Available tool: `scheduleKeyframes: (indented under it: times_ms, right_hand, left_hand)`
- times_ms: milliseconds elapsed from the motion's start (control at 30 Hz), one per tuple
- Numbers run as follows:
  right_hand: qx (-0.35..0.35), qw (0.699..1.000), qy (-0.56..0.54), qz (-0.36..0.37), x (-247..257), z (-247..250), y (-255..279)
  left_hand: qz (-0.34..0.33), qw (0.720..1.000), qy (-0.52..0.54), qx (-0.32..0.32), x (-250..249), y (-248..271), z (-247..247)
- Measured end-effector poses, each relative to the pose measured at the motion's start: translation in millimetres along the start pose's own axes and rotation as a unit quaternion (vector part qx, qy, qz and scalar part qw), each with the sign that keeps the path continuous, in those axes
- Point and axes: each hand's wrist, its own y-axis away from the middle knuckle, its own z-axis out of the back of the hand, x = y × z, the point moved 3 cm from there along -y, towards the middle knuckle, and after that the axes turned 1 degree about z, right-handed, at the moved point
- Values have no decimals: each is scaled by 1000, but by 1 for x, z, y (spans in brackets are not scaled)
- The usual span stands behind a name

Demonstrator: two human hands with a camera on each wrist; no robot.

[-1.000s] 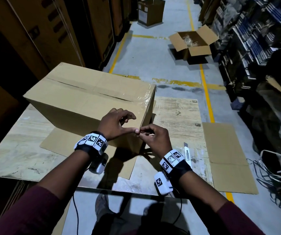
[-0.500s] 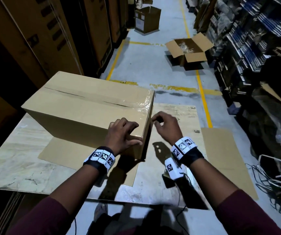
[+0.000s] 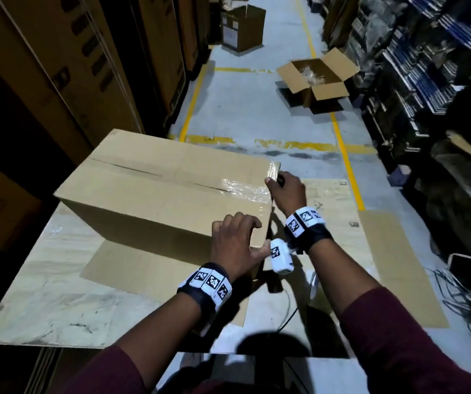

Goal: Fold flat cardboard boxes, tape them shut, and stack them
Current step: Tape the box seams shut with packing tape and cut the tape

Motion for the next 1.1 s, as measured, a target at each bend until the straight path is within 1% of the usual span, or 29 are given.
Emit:
scheduleKeyframes:
  times_ms: [67, 133, 167, 267, 300, 333, 400, 467, 500, 567, 600, 633, 667, 700, 733, 767, 800, 833, 867, 900, 967, 1000, 1033, 1100]
  right_hand:
    - [-39, 998, -32, -35, -1, 7, -5]
    - [-51, 997, -13, -51, 7, 12, -13]
    - [-38, 998, 15, -42, 12, 12, -17]
    - [67, 995, 75, 5, 25, -2, -29]
    - [92, 993, 79, 8, 28, -10, -28]
    - [96, 993, 75, 7, 29, -16, -25]
    - [61, 996, 61, 5, 33, -28, -8]
    - [7, 998, 60, 11, 38, -39, 19]
    - [-13, 998, 66, 13, 40, -45, 36]
    - [-39, 996, 73, 19, 50, -58, 75]
    - [-44, 996, 71, 23, 54, -65, 95]
    - [-38, 997, 59, 30, 60, -74, 115]
    - [-8, 998, 34, 44, 65, -82, 134]
    - [42, 997, 10, 71, 71, -91, 152]
    - [108, 988, 3, 112, 76, -99, 169]
    - [167, 971, 18, 169, 80, -106, 181]
    - [198, 950, 51, 234, 83, -110, 188]
    - [199, 930, 94, 293, 85, -110, 186]
    - [178, 913, 141, 338, 88, -109, 180]
    - [147, 901, 184, 363, 91, -105, 170]
    - [118, 888, 249, 369, 103, -102, 150]
    - [124, 879, 272, 371, 112, -104, 143]
    - [144, 866, 292, 378, 122, -109, 137]
    - [203, 832, 330, 398, 138, -125, 132]
  left_hand:
    - [-13, 1000, 11, 16, 11, 1, 7]
    - [-29, 999, 18, 31, 23, 1, 14]
    - [-38, 998, 19, 36, 29, 1, 18]
    - [-72, 995, 32, 63, 56, 2, 31]
    - [-85, 992, 45, 76, 70, 3, 37]
    - [-100, 989, 60, 86, 82, 3, 43]
    - [-126, 984, 78, 94, 114, 2, 59]
    - [-144, 984, 67, 83, 149, 5, 78]
    - [-151, 985, 55, 66, 166, 8, 87]
    - [-152, 987, 48, 11, 201, 20, 109]
    - [-138, 989, 52, -16, 217, 26, 118]
    - [-108, 992, 58, -39, 235, 31, 129]
    - [-62, 995, 58, -55, 250, 35, 137]
    - [-7, 997, 52, -61, 265, 37, 145]
    - [49, 997, 35, -54, 274, 38, 152]
    - [101, 994, 14, -33, 281, 37, 158]
    - [146, 989, -7, -1, 288, 36, 165]
    - [184, 982, -28, 39, 291, 31, 169]
    - [216, 972, -44, 81, 295, 27, 174]
    - [240, 962, -53, 118, 296, 18, 176]
    - [265, 947, -54, 172, 298, 1, 175]
    - [268, 942, -57, 192, 298, -7, 171]
    - [265, 940, -60, 206, 300, -13, 168]
    - [255, 941, -58, 215, 305, -22, 164]
